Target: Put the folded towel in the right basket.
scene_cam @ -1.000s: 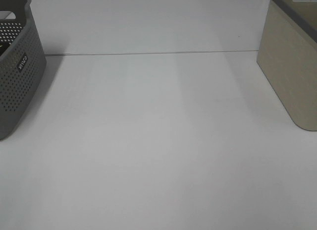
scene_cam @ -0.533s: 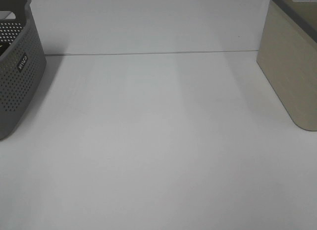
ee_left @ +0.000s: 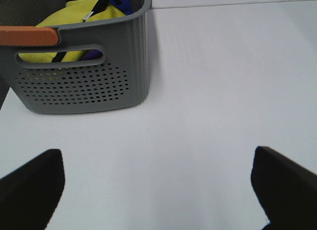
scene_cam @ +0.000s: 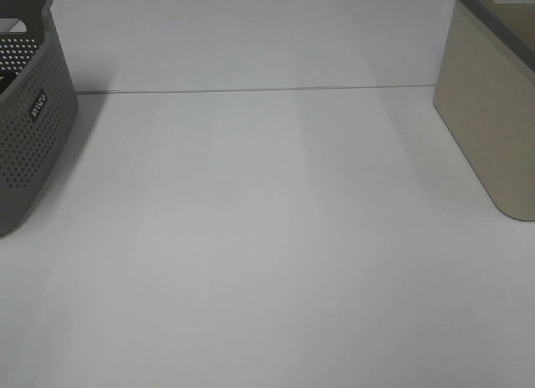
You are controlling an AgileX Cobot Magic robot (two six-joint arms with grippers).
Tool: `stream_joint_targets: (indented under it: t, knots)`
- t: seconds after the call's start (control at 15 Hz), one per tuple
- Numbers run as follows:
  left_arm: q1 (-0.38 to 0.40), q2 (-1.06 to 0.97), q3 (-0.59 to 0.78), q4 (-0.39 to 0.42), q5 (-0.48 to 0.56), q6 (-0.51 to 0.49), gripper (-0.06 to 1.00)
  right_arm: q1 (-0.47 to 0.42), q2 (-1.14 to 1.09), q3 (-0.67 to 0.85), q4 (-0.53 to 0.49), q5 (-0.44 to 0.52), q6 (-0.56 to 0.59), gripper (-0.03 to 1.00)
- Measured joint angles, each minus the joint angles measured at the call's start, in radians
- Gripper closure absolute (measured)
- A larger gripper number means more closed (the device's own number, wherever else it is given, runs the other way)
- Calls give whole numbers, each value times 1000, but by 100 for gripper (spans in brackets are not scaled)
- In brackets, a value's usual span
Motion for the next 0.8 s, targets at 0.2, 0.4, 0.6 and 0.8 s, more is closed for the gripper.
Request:
stream_joint_targets:
  t: [0.2, 0.4, 0.6, 0.8]
  knots:
    - [0, 0, 0, 0, 0, 0, -2, 0, 0, 0, 1, 0, 0, 38]
    - [0, 0, 0, 0, 0, 0, -2, 0, 0, 0, 1, 0, 0, 38]
    - [0, 0, 0, 0, 0, 0, -2, 0, 0, 0, 1, 0, 0, 38]
    - [0, 0, 0, 0, 0, 0, -2, 0, 0, 0, 1, 0, 0, 38]
